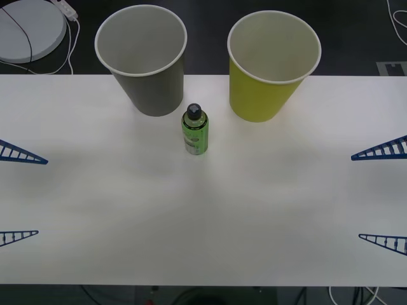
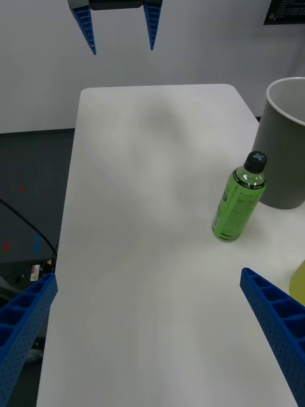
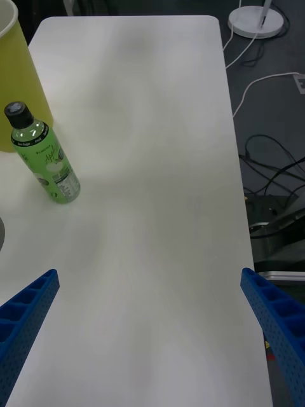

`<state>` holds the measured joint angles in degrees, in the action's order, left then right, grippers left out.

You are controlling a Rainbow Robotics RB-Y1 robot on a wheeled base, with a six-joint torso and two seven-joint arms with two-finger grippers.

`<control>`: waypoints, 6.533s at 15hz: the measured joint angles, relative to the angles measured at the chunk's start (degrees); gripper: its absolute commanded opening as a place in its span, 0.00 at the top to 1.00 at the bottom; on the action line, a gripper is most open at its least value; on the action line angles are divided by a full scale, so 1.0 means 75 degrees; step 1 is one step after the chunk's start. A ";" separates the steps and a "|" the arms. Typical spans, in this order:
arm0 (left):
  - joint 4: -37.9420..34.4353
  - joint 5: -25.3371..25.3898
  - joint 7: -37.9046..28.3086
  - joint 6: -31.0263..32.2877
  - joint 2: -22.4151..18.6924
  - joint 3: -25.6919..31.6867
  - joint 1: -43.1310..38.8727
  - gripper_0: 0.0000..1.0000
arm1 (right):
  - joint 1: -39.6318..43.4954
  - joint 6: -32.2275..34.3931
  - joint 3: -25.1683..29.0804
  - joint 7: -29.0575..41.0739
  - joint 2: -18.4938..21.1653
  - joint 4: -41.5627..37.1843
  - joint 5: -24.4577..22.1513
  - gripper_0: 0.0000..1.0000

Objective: Put the can into the green bin and the plastic bottle into the gray bin

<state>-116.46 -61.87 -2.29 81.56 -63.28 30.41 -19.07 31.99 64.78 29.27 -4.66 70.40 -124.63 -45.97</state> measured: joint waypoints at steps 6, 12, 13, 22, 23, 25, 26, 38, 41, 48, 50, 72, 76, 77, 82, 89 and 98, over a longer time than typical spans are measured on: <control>0.0070 0.0006 -0.0005 0.0008 0.0070 -0.0103 -0.0140 0.00 | 0.0000 0.0000 0.0000 0.0000 0.0000 0.0001 0.0000 0.00; 0.0544 0.0414 -0.0042 -0.0543 0.0094 -0.0384 -0.0209 0.00 | 0.0000 0.0001 0.0000 0.0000 0.0000 0.0001 0.0000 0.00; 0.0615 0.0472 -0.0029 -0.0797 0.0094 -0.0565 -0.0223 0.00 | 0.0000 0.0001 0.0000 0.0000 0.0000 0.0001 0.0000 0.00; 0.0608 0.0983 0.0259 -0.3410 0.0094 -0.1865 -0.0773 0.00 | 0.0000 0.0001 0.0000 0.0000 0.0000 0.0001 0.0000 0.00; 0.0562 0.1013 0.0294 -0.3654 0.0101 -0.2005 -0.0773 0.00 | 0.0000 0.0001 0.0000 0.0000 0.0000 0.0001 0.0000 0.00; 0.0439 0.1018 0.0315 -0.4127 0.0155 -0.2269 -0.0766 0.00 | 0.0000 0.0001 0.0000 0.0000 0.0000 0.0001 0.0000 0.00; 0.0373 0.1016 0.0320 -0.4343 0.0204 -0.2390 -0.0767 0.00 | 0.0000 0.0001 0.0000 0.0000 0.0000 0.0001 0.0000 0.00; 0.0220 -0.0442 0.0062 -0.6266 0.1246 -0.3964 0.0017 0.00 | 0.0000 0.0000 0.0000 0.0000 0.0000 0.0001 0.0000 0.00; 0.0293 -0.0839 -0.0069 -0.6726 0.1473 -0.4371 0.0287 0.00 | 0.0000 0.0000 0.0000 0.0000 0.0000 0.0001 0.0000 0.00; 0.1038 -0.1488 -0.0187 -0.6951 0.2173 -0.5044 0.1202 0.00 | 0.0000 0.0000 0.0000 0.0000 0.0000 0.0000 0.0000 0.00; 0.1194 -0.1788 -0.0227 -0.7008 0.2402 -0.5199 0.1458 0.00 | 0.0000 0.0000 0.0000 0.0000 0.0000 0.0000 0.0000 0.00; 0.2231 -0.3656 -0.1017 -0.7463 0.4019 -0.6324 0.3122 0.00 | 0.0000 0.0000 0.0000 0.0000 0.0000 0.0000 0.0000 0.00; 0.2441 -0.3779 -0.1135 -0.7469 0.4164 -0.6415 0.3359 0.00 | 0.0000 0.0000 0.0000 0.0000 0.0000 0.0000 0.0000 0.00; 0.2458 -0.3808 -0.1165 -0.7475 0.4210 -0.6436 0.3387 0.00 | 0.0000 0.0000 0.0000 0.0000 0.0000 0.0000 0.0000 0.00; 0.2492 -0.4094 -0.1328 -0.7477 0.4404 -0.6461 0.3480 0.00 | 0.0000 0.0000 0.0000 0.0000 0.0000 0.0000 0.0000 0.00; 0.2972 -0.4282 -0.1476 -0.7480 0.4601 -0.6572 0.3982 0.00 | 0.0000 0.0000 0.0000 0.0000 0.0000 0.0000 0.0000 0.00; 0.3554 -0.4873 -0.1549 -0.7479 0.5270 -0.6574 0.4498 0.00 | 0.0000 0.0000 0.0000 0.0000 0.0000 0.0000 0.0000 0.00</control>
<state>-89.80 -98.42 -13.90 25.47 -23.76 -18.90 14.66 31.99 64.78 29.27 -4.66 70.40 -124.63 -45.97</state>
